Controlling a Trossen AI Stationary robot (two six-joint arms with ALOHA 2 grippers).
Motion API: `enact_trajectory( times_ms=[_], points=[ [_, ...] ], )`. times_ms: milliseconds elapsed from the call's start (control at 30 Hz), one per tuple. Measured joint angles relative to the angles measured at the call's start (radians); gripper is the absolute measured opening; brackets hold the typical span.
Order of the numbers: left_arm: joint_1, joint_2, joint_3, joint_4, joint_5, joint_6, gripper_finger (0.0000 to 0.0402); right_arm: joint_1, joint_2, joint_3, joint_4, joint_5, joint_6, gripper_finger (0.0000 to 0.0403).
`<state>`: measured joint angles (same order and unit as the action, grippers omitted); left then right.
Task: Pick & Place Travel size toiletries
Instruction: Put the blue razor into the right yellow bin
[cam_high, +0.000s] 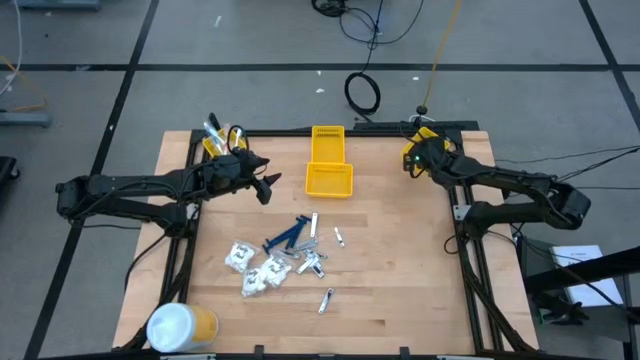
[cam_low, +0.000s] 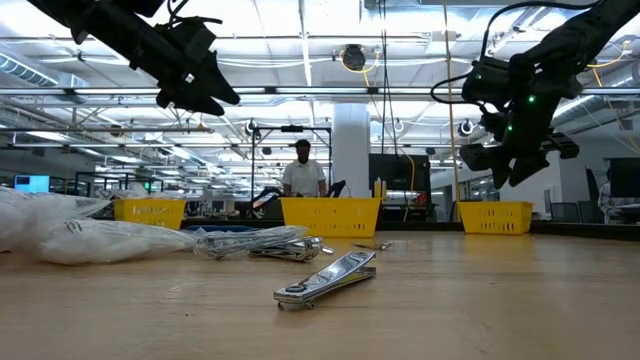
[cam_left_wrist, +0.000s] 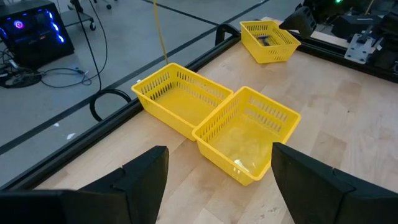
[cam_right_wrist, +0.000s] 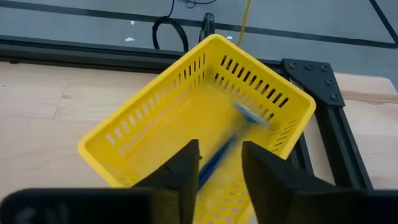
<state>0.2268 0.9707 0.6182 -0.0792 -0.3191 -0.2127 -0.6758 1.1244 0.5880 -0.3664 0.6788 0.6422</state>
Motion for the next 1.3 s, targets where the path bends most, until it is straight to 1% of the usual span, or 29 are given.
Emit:
enact_trajectory(
  times_ms=[100,200,267,367,433,567,667,800,900,1000,1100,1300],
  points=[
    [0.0,0.0,0.0,0.0,0.0,0.0,0.0274,0.0,0.0,0.0,0.014,0.001,-0.015,0.0148],
    [0.0,0.0,0.0,-0.004,0.003,0.0,0.0274,0.007,0.0,0.0,0.07,-0.006,-0.067,0.0169],
    [0.0,0.0,0.0,-0.031,0.04,0.002,0.0274,0.022,-0.006,0.0,0.136,-0.058,-0.112,0.0177],
    [-0.006,0.0,0.0,-0.11,0.172,0.021,0.0273,0.048,-0.028,0.0,0.267,-0.17,-0.198,0.0184],
    [-0.025,0.006,0.0,-0.167,0.226,0.02,0.0274,0.072,-0.047,0.0,0.354,-0.234,-0.247,0.0185],
    [-0.112,0.077,-0.002,-0.275,0.223,0.058,0.0273,0.134,-0.084,0.0,0.497,-0.341,-0.322,0.0178],
    [-0.177,0.147,0.0,-0.268,0.218,0.091,0.0273,0.189,-0.095,0.0,0.571,-0.391,-0.358,0.0172],
    [-0.234,0.264,0.0,-0.238,0.213,0.11,0.0273,0.266,-0.096,0.0,0.639,-0.396,-0.394,0.017],
    [-0.238,0.343,0.0,-0.209,0.188,0.098,0.0273,0.313,-0.093,0.0,0.655,-0.395,-0.401,0.0169],
    [-0.238,0.409,0.0,-0.168,0.189,0.077,0.0273,0.352,-0.092,0.0,0.653,-0.395,-0.396,0.0169],
    [-0.239,0.456,0.0,-0.136,0.192,0.063,0.0273,0.386,-0.092,0.0,0.654,-0.394,-0.397,0.0169],
    [-0.24,0.501,0.0,-0.098,0.252,0.016,0.0273,0.416,-0.092,0.0,0.651,-0.393,-0.397,0.0169]
  ],
)
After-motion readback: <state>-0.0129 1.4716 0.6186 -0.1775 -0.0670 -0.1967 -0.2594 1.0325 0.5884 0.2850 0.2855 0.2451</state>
